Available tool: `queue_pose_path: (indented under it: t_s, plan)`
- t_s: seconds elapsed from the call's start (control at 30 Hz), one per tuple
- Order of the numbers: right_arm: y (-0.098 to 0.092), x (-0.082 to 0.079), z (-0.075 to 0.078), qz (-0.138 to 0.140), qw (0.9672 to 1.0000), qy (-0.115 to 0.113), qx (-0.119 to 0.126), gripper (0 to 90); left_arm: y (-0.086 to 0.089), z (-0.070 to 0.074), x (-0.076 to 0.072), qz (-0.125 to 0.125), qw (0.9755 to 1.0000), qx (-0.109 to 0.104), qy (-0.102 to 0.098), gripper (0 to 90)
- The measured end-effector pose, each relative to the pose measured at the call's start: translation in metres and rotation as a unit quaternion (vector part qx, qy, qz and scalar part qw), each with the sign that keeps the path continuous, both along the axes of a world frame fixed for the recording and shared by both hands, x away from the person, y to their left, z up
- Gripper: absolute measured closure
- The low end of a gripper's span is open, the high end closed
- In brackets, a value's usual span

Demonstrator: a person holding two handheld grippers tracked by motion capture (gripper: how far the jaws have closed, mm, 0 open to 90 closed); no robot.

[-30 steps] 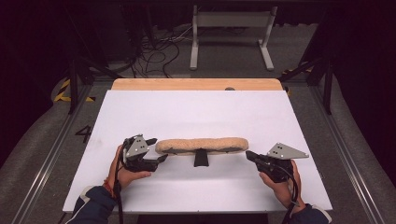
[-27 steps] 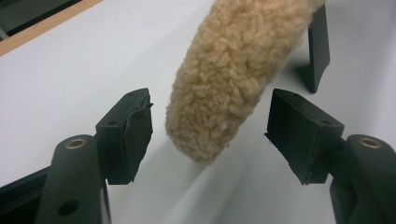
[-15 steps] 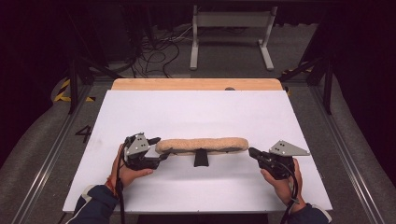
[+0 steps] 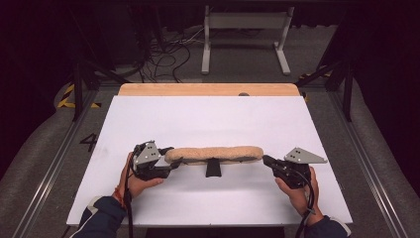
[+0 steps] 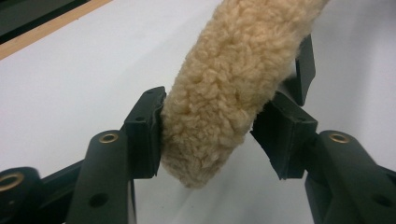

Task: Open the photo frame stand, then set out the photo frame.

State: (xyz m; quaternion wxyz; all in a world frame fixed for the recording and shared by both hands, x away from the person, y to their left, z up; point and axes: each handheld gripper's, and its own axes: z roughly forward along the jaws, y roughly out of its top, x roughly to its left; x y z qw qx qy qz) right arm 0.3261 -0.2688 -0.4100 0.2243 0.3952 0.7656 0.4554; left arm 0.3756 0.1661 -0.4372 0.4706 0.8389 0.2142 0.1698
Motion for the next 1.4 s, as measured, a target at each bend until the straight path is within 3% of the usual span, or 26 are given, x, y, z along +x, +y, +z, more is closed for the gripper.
queue_pose_path:
  t_s: [1.4]
  plan:
    - [0.0088, 0.0047, 0.0004, 0.0, 1.0, 0.0, -0.003, 88.9, 0.001, 0.003, -0.0053, -0.009, 0.9998, 0.015, -0.002, 52.6]
